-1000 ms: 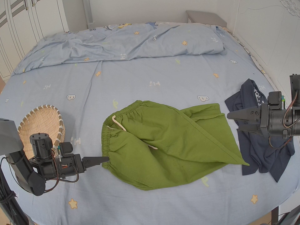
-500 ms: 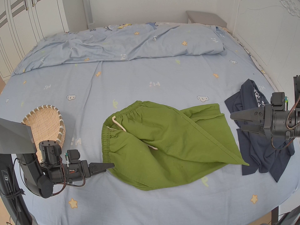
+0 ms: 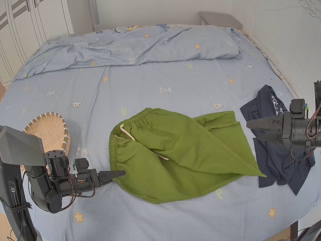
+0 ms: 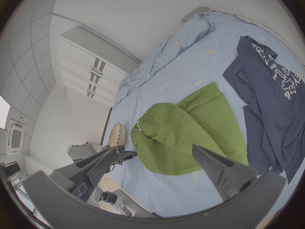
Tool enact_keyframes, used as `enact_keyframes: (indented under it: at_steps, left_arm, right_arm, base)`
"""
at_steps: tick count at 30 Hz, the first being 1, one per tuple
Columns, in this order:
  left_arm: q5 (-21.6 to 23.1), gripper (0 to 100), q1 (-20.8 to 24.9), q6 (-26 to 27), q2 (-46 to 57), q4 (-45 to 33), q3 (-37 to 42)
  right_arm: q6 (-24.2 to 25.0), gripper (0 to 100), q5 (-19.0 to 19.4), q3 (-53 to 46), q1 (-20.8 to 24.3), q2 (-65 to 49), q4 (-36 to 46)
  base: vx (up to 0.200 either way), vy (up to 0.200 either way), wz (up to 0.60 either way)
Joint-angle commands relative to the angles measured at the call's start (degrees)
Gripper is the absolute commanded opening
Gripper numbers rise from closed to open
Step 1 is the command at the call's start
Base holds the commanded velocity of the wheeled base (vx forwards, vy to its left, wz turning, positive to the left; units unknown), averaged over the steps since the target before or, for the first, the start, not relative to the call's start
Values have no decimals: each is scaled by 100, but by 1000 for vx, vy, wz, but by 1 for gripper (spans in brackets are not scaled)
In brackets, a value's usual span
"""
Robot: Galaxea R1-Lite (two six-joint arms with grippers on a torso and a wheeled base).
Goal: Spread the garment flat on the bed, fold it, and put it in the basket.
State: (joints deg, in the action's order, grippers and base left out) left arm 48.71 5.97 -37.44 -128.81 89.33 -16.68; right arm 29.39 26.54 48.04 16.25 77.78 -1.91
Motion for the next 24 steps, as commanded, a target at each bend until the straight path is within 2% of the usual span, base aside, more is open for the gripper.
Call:
enact_keyframes:
  at_steps: [1, 2, 14, 18, 21, 24]
  left_arm:
    - [-11, 100, 9, -9, -127, 67, 15]
    - [-11, 0, 9, -9, -127, 67, 15]
    - [-2, 0, -70, -18, -13, 67, 121]
    - [42, 0, -167, -123, 303, 67, 437]
    - [77, 0, -299, -440, 866, 67, 991]
    - [86, 0, -466, -449, 1033, 67, 1290]
  right_arm:
    - [5, 100, 0, 3, 1, 18, -2]
    - [5, 100, 0, 3, 1, 27, -2]
    - [5, 100, 0, 3, -8, 18, -2]
    - [5, 100, 9, -5, -8, 10, 16]
    - [5, 100, 18, -216, 1, -8, 68]
    - [-30, 100, 18, -480, -61, 27, 77]
  base:
    - [0, 0, 0]
    - [0, 0, 0]
    - [0, 0, 0]
    - [0, 0, 0]
    - [0, 0, 0]
    - [0, 0, 0]
